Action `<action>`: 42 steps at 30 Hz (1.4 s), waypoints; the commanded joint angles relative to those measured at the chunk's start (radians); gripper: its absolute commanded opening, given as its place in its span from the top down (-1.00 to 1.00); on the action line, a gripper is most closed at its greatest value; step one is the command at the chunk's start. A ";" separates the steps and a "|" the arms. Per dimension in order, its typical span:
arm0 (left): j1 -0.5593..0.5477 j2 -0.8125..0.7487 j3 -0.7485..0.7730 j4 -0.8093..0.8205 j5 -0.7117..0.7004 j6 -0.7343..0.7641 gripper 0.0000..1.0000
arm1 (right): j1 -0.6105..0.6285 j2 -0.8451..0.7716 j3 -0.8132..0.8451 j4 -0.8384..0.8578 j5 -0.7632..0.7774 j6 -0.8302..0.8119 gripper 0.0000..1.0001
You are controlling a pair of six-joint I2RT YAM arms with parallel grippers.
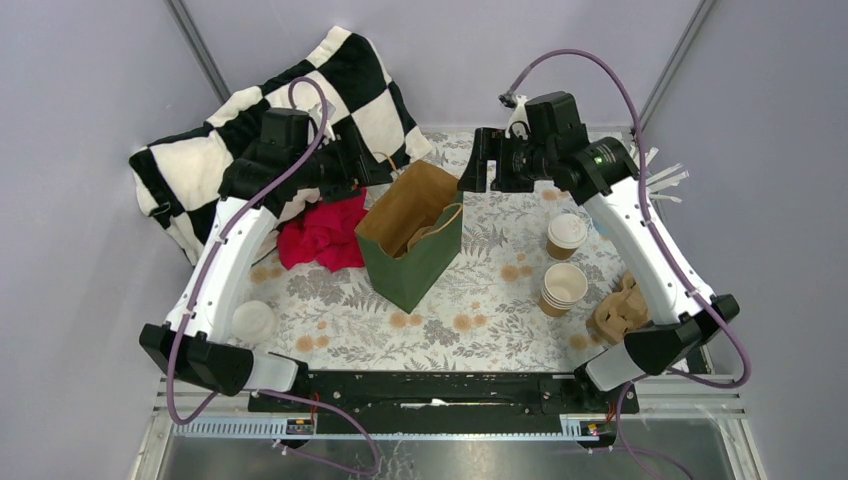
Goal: Pack the takeout coffee
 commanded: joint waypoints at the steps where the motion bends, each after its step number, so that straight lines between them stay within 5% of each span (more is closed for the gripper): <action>1: 0.005 -0.086 0.024 -0.173 -0.144 0.035 -0.76 | 0.001 0.096 0.109 -0.051 0.111 -0.162 -0.71; 7: 0.005 -0.100 0.040 -0.473 -0.177 -0.075 -0.87 | 0.002 0.286 0.338 -0.153 0.133 -0.227 -0.78; 14: 0.005 -0.122 0.065 -0.585 -0.131 -0.229 -0.87 | 0.001 0.256 0.269 -0.088 0.113 -0.224 -0.82; 22: -0.022 -0.165 -0.110 -0.457 -0.039 -0.626 -0.69 | 0.001 0.136 0.136 -0.070 0.153 -0.261 -0.83; 26: -0.137 -0.198 -0.146 -0.399 -0.135 -0.842 -0.75 | 0.001 0.080 0.070 -0.034 0.123 -0.242 -0.83; 32: -0.258 -0.173 -0.158 -0.362 -0.232 -0.969 -0.81 | 0.000 0.035 0.002 0.004 0.130 -0.248 -0.84; 37: -0.275 -0.149 -0.121 -0.409 -0.327 -1.008 -0.34 | 0.001 0.009 -0.019 0.001 0.170 -0.274 -0.85; 42: -0.275 -0.059 -0.028 -0.462 -0.396 -0.946 -0.25 | 0.001 0.004 -0.037 0.005 0.181 -0.282 -0.86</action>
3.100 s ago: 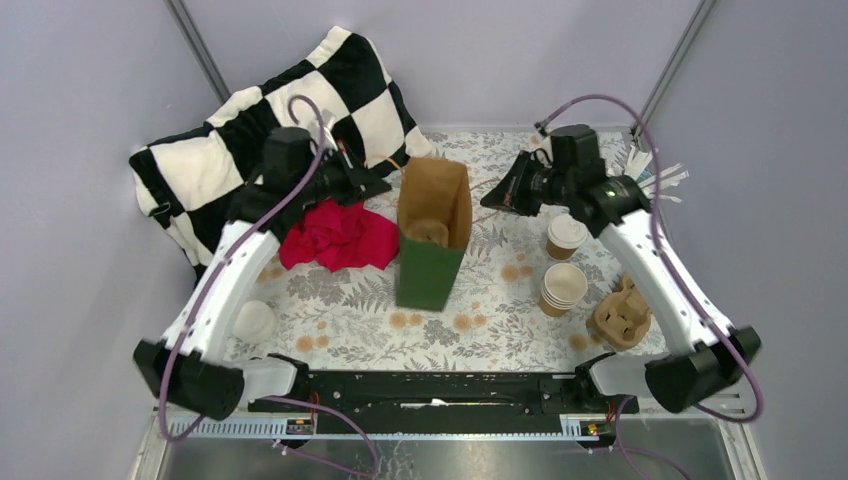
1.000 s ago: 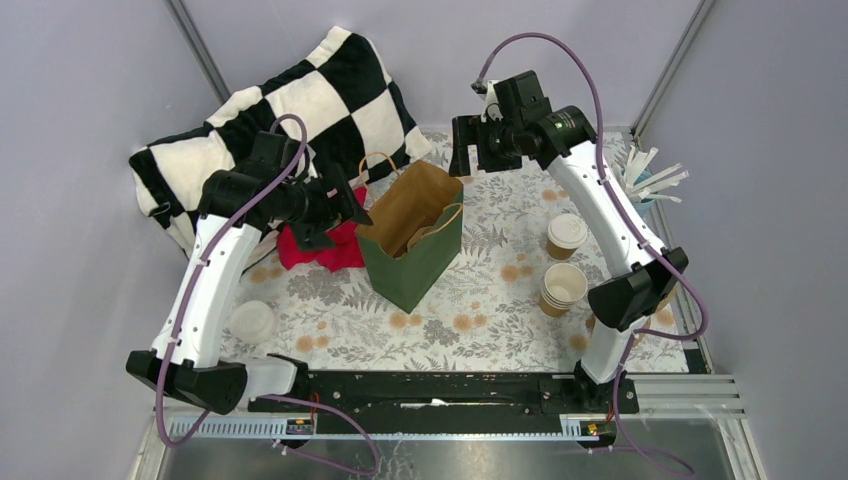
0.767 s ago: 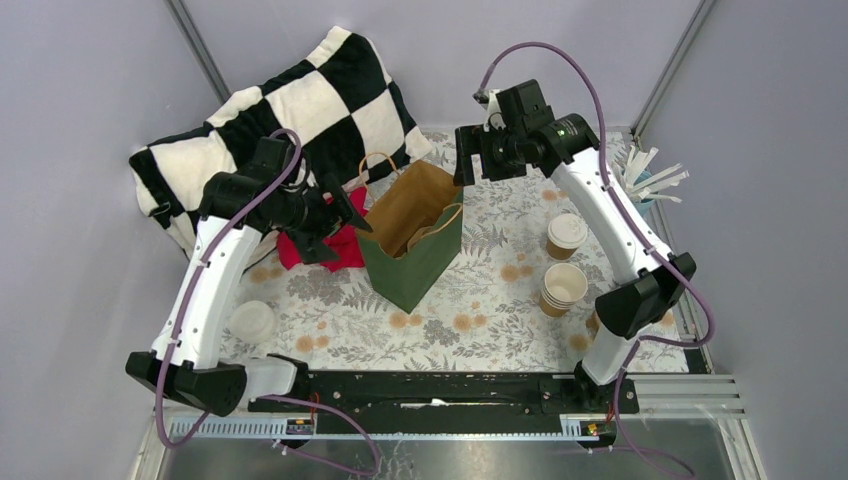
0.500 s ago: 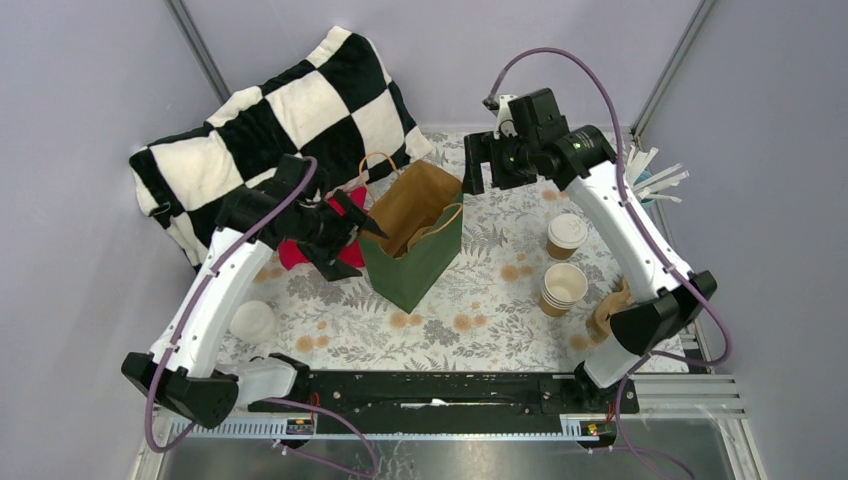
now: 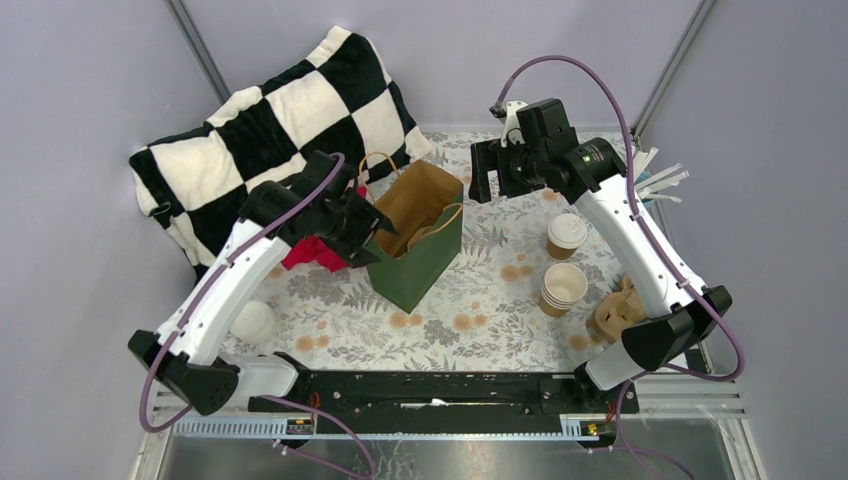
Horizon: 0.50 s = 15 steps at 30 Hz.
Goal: Pack the takeout coffee
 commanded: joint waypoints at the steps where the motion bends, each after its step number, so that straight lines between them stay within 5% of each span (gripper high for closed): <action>1: -0.003 0.064 0.092 -0.061 -0.110 -0.162 -0.23 | 0.001 -0.038 -0.004 0.030 0.029 -0.028 -0.86; 15: -0.003 0.116 0.140 -0.117 -0.144 -0.103 0.34 | 0.001 -0.038 0.010 0.025 0.071 -0.041 -0.86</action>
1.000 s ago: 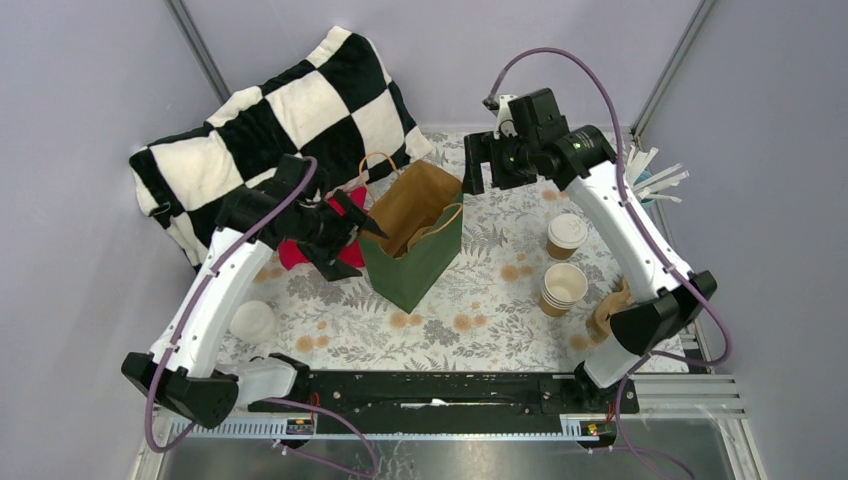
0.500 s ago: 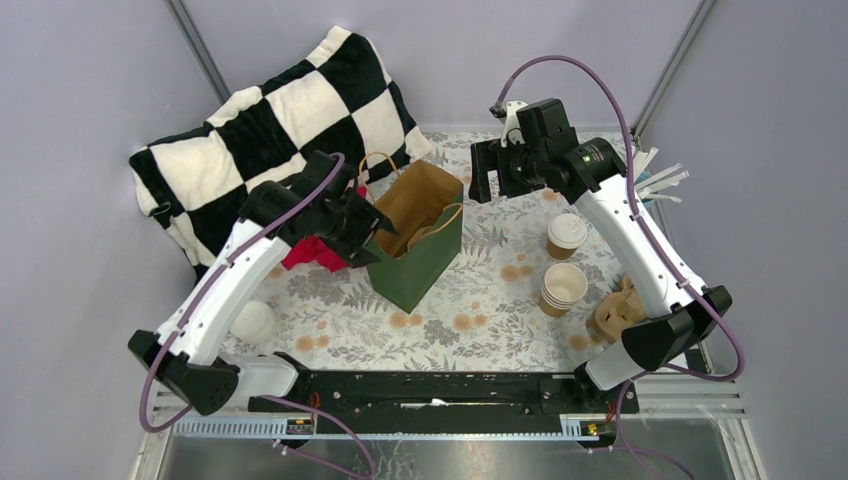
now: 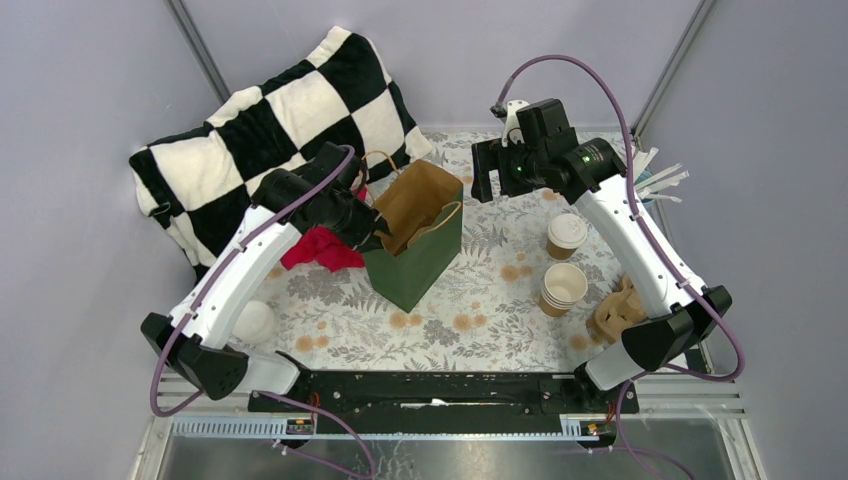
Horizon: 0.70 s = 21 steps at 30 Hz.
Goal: Pack the takeout coffee
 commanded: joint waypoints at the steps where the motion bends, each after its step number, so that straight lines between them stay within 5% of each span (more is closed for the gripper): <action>1: -0.003 0.018 0.063 -0.084 -0.057 -0.107 0.41 | 0.000 -0.039 0.020 0.019 0.030 -0.025 -0.86; 10: 0.006 0.090 0.189 -0.137 -0.099 0.063 1.00 | 0.001 -0.052 0.019 0.008 0.115 -0.051 -0.86; 17: 0.014 0.131 0.285 -0.119 -0.146 0.381 1.00 | -0.039 -0.096 0.011 -0.049 0.348 -0.060 -0.92; 21: 0.014 0.092 0.210 -0.047 -0.097 0.552 1.00 | -0.136 -0.109 -0.022 -0.109 0.412 -0.019 -0.99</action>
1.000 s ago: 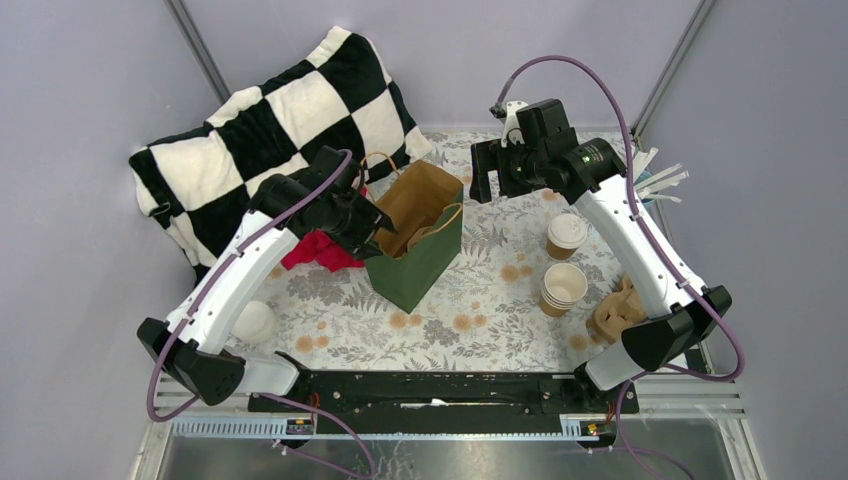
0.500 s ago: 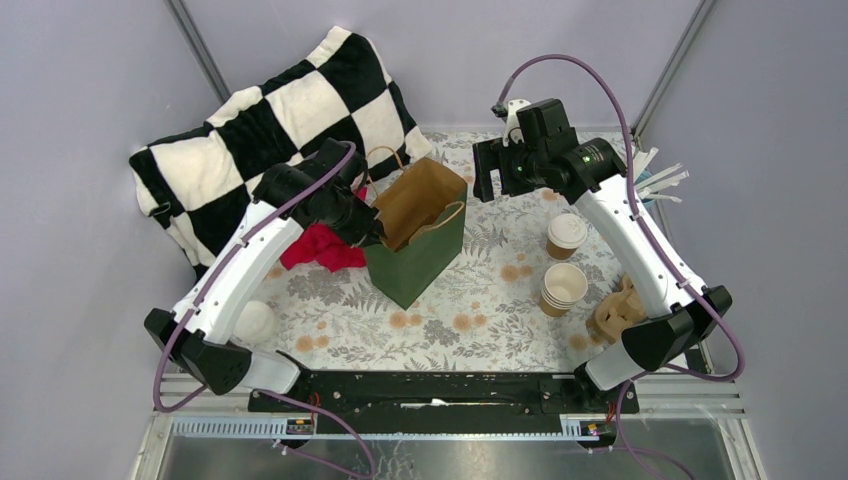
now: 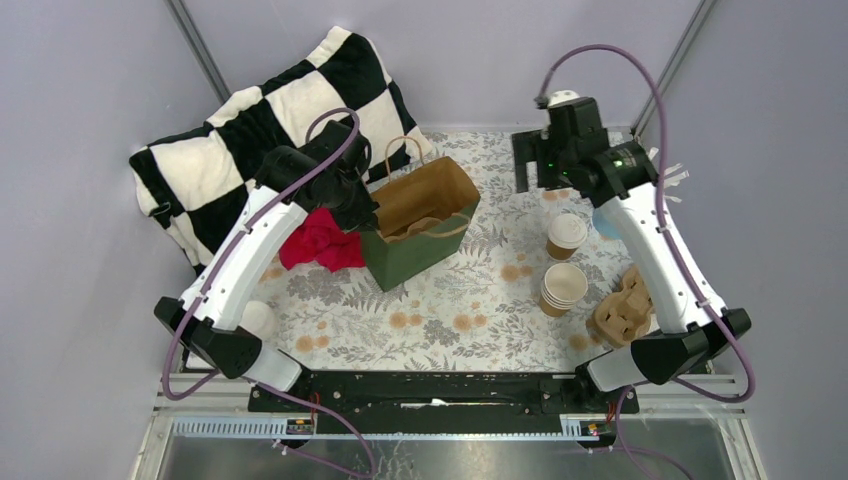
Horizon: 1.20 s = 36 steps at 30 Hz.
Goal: Pack the takeout coffee
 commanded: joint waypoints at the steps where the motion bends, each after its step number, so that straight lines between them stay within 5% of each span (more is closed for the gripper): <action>1: 0.006 -0.060 -0.048 0.083 0.016 0.253 1.00 | -0.108 -0.043 -0.034 -0.080 0.144 0.036 -0.99; 7: 0.006 -0.078 -0.075 0.131 0.144 0.439 1.00 | -0.240 0.007 -0.120 -0.148 0.048 0.068 -0.99; 19: -0.023 -0.154 -0.140 0.287 0.180 0.707 1.00 | -0.252 0.089 -0.187 -0.141 0.072 0.045 -1.00; 29: -0.062 -0.177 -0.064 0.278 0.158 0.759 1.00 | -0.251 0.063 -0.217 -0.119 0.080 0.082 -0.99; 36: -0.104 -0.122 0.090 0.092 -0.226 0.729 1.00 | -0.251 0.058 -0.226 -0.101 0.094 0.101 -0.99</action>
